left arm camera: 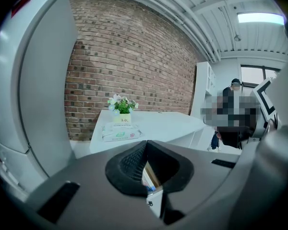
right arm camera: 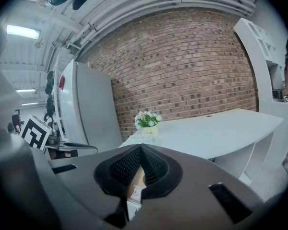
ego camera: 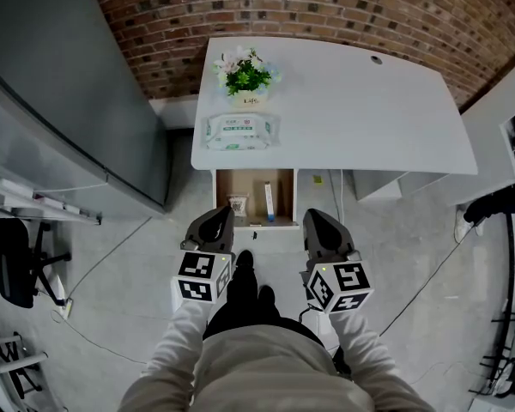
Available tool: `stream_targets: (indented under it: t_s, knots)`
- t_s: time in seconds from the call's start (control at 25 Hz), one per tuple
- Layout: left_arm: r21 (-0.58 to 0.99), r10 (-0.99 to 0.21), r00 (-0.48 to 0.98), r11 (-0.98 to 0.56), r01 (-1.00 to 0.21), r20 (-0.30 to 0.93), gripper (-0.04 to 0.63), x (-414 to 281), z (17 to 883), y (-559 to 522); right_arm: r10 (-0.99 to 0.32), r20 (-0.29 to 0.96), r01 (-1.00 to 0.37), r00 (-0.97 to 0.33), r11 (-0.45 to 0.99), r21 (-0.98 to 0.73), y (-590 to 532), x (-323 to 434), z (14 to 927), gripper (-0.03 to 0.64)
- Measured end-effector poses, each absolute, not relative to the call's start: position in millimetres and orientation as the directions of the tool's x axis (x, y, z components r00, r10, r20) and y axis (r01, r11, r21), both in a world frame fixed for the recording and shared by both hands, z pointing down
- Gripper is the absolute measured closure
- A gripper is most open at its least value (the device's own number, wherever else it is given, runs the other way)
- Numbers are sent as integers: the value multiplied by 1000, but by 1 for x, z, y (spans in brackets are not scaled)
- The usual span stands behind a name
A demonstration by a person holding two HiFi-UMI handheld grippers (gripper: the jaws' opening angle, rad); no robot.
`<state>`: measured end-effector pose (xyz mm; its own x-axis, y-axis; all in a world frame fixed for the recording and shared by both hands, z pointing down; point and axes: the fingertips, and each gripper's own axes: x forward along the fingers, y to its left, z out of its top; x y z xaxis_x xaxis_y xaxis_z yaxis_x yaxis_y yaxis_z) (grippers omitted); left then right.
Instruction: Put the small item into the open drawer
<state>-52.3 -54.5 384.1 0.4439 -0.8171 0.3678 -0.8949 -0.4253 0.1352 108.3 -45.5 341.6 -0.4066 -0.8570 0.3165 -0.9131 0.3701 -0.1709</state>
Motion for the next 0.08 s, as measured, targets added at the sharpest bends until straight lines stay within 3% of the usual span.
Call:
stream_targets:
  t_s: [0.08]
  knots:
    - [135, -820, 442, -423, -896, 363, 578, -54, 382, -57, -856, 315, -912, -409, 372, -173, -48, 107, 341, 591]
